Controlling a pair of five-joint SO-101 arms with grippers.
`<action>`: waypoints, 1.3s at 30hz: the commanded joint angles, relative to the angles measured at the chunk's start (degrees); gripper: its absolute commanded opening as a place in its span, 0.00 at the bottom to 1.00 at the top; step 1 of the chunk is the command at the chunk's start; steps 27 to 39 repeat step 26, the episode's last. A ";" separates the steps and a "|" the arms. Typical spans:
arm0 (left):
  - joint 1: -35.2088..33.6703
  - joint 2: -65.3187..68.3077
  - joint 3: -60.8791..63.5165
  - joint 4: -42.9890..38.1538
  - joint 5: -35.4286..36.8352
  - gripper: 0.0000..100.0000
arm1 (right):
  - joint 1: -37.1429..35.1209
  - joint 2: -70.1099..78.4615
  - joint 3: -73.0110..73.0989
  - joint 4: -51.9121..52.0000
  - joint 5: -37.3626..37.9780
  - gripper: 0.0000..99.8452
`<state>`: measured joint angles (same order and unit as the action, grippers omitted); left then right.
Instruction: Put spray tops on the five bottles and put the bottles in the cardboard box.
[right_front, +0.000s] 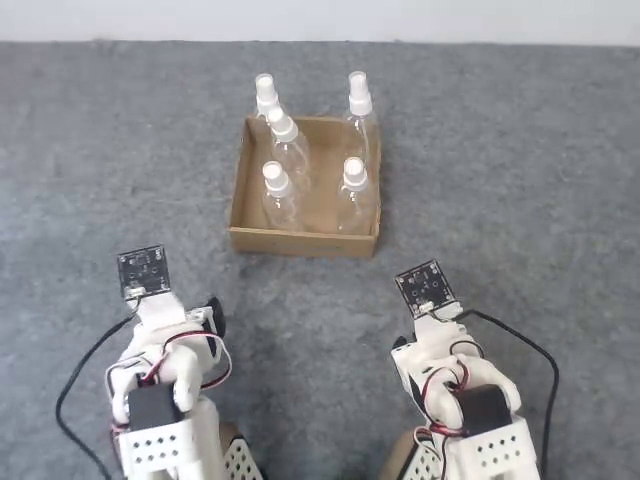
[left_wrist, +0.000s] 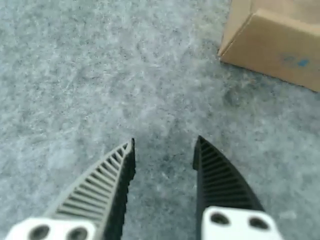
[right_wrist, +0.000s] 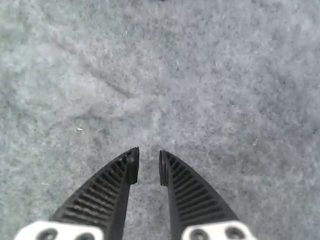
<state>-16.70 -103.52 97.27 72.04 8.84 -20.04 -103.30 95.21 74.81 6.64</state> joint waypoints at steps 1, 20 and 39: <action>0.35 -0.79 -0.75 0.35 -0.70 0.09 | 0.40 -0.66 1.14 0.22 0.44 0.02; 0.79 -0.79 -0.75 0.35 -0.53 0.02 | 0.40 -0.66 1.14 0.22 0.44 0.02; 0.79 -0.79 -0.75 0.35 -0.53 0.02 | 0.40 -0.66 1.14 0.22 0.44 0.02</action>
